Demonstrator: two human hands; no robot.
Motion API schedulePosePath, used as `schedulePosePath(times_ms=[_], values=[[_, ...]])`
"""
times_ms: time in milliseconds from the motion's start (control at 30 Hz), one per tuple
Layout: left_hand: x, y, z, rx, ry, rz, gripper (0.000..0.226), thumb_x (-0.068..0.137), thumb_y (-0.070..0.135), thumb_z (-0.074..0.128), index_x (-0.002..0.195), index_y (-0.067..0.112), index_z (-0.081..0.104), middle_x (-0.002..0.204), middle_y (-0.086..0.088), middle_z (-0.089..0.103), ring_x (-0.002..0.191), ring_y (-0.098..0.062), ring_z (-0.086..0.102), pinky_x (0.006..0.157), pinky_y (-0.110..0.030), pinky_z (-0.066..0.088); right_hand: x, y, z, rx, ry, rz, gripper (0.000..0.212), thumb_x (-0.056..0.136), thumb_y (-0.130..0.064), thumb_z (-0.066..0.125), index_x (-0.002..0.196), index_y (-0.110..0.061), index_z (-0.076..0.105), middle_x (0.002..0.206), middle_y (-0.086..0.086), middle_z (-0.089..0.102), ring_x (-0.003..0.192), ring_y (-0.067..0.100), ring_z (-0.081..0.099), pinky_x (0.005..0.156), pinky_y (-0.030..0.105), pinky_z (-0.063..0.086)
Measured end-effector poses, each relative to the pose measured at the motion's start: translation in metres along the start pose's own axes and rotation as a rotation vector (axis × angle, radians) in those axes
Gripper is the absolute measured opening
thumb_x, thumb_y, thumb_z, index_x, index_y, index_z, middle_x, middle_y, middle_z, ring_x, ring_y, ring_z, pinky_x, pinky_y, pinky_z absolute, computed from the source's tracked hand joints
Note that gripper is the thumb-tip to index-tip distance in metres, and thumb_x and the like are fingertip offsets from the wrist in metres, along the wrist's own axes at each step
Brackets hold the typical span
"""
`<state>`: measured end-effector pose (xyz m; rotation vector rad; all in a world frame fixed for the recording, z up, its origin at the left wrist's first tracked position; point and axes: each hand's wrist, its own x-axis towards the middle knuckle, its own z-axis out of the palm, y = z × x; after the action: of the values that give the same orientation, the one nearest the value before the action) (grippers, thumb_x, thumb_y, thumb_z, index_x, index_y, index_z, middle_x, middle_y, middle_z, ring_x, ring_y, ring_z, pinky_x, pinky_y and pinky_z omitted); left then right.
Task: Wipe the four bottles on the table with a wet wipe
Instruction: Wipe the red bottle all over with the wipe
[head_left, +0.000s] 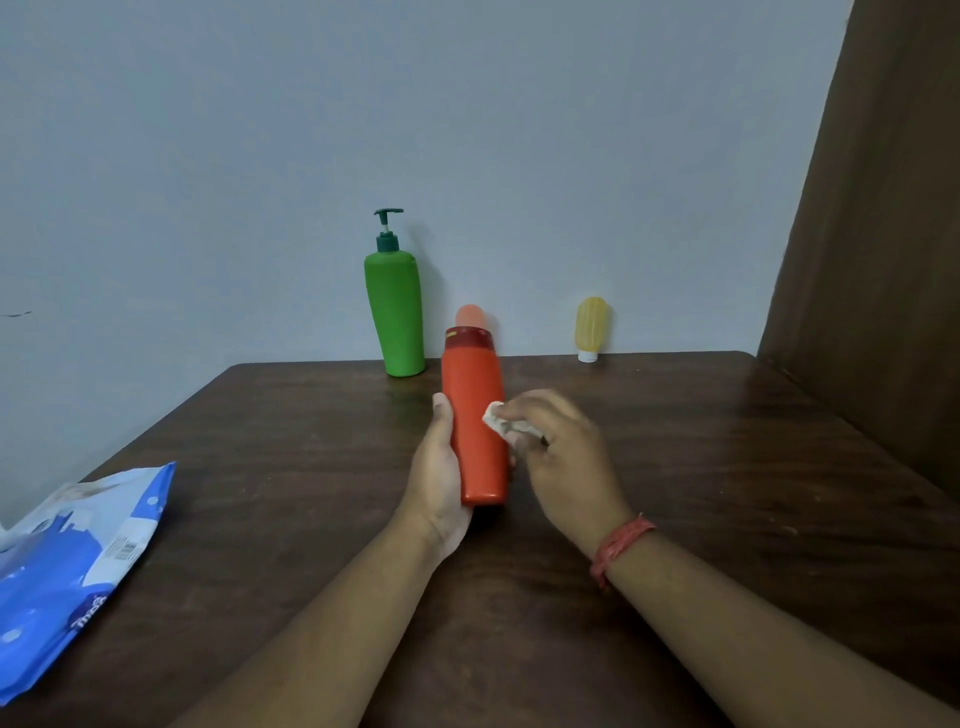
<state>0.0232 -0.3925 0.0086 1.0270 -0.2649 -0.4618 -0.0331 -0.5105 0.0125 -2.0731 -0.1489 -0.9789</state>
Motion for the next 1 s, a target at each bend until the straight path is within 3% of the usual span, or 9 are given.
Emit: schedulePosePath(times_ms=[100,233,333,467,600,733,833,933,1000], values=[[-0.004,0.003,0.0,0.076,-0.019,-0.009,0.065,0.101,0.061,0.031,0.126,0.011,0.063,0.098,-0.016,0.074,0.074,-0.025,0.069,0.068,-0.037,0.055,0.003,-0.001,0.001,-0.018,0.044,0.057,0.024,0.091,0.001,0.06,0.1,-0.017,0.073,0.103,-0.01,0.063,0.098,-0.005,0.057,0.079,0.004,0.041],[-0.011,-0.005,0.012,0.251,-0.14,-0.1,0.066,0.096,0.065,0.033,0.129,0.012,0.058,0.103,-0.018,0.071,0.075,-0.028,0.069,0.071,-0.04,0.058,0.019,0.012,-0.021,0.074,0.31,0.275,0.026,0.093,-0.007,0.061,0.09,-0.032,0.066,0.098,-0.007,0.067,0.093,0.008,0.064,0.079,0.026,0.053],[-0.013,-0.01,0.018,0.288,-0.183,-0.142,0.061,0.094,0.065,0.035,0.123,0.016,0.055,0.106,-0.019,0.07,0.077,-0.029,0.07,0.076,-0.044,0.059,0.023,0.017,-0.032,0.196,0.389,0.374,0.027,0.093,-0.009,0.062,0.083,-0.034,0.064,0.089,-0.007,0.07,0.089,0.015,0.068,0.078,0.036,0.057],[-0.007,-0.007,0.012,0.172,-0.059,-0.006,0.057,0.1,0.06,0.03,0.119,0.016,0.062,0.094,-0.015,0.074,0.072,-0.027,0.069,0.066,-0.039,0.057,0.012,0.008,-0.017,0.363,0.155,0.421,0.022,0.093,-0.002,0.061,0.083,-0.02,0.066,0.087,-0.003,0.071,0.085,0.014,0.068,0.083,0.043,0.058],[0.001,0.004,-0.003,0.146,0.122,0.083,0.058,0.103,0.058,0.028,0.111,0.016,0.067,0.091,-0.006,0.079,0.084,-0.019,0.075,0.075,-0.036,0.057,0.003,-0.002,0.002,0.275,-0.05,0.391,0.02,0.093,-0.001,0.062,0.086,-0.018,0.071,0.093,-0.003,0.074,0.091,0.01,0.069,0.087,0.034,0.058],[0.003,0.011,-0.004,0.066,0.226,0.099,0.053,0.103,0.059,0.032,0.109,0.018,0.066,0.096,-0.008,0.076,0.088,-0.021,0.073,0.08,-0.037,0.057,-0.002,-0.005,0.008,0.338,-0.081,0.427,0.019,0.094,-0.002,0.062,0.088,-0.017,0.072,0.094,-0.003,0.074,0.091,0.011,0.07,0.082,0.029,0.058],[0.004,0.012,-0.007,0.009,0.26,0.094,0.049,0.102,0.061,0.035,0.11,0.022,0.064,0.104,-0.009,0.074,0.098,-0.025,0.071,0.086,-0.041,0.056,-0.005,-0.007,0.009,0.454,-0.105,0.52,0.016,0.094,0.0,0.061,0.088,-0.011,0.071,0.091,0.006,0.075,0.084,0.019,0.071,0.075,0.033,0.059],[0.003,0.007,-0.006,0.054,0.206,0.105,0.055,0.102,0.06,0.034,0.118,0.017,0.064,0.099,-0.007,0.076,0.09,-0.02,0.073,0.077,-0.035,0.056,-0.008,-0.004,0.011,0.503,-0.113,0.627,0.02,0.09,0.01,0.057,0.088,-0.005,0.07,0.088,0.019,0.072,0.074,0.03,0.064,0.07,0.04,0.052],[0.003,0.0,-0.001,0.141,0.154,0.098,0.057,0.102,0.06,0.031,0.117,0.016,0.065,0.094,-0.006,0.077,0.086,-0.019,0.075,0.074,-0.034,0.057,-0.007,-0.002,0.011,0.577,-0.063,0.68,0.025,0.089,0.015,0.053,0.089,-0.005,0.069,0.089,0.018,0.073,0.075,0.032,0.067,0.068,0.04,0.055]])
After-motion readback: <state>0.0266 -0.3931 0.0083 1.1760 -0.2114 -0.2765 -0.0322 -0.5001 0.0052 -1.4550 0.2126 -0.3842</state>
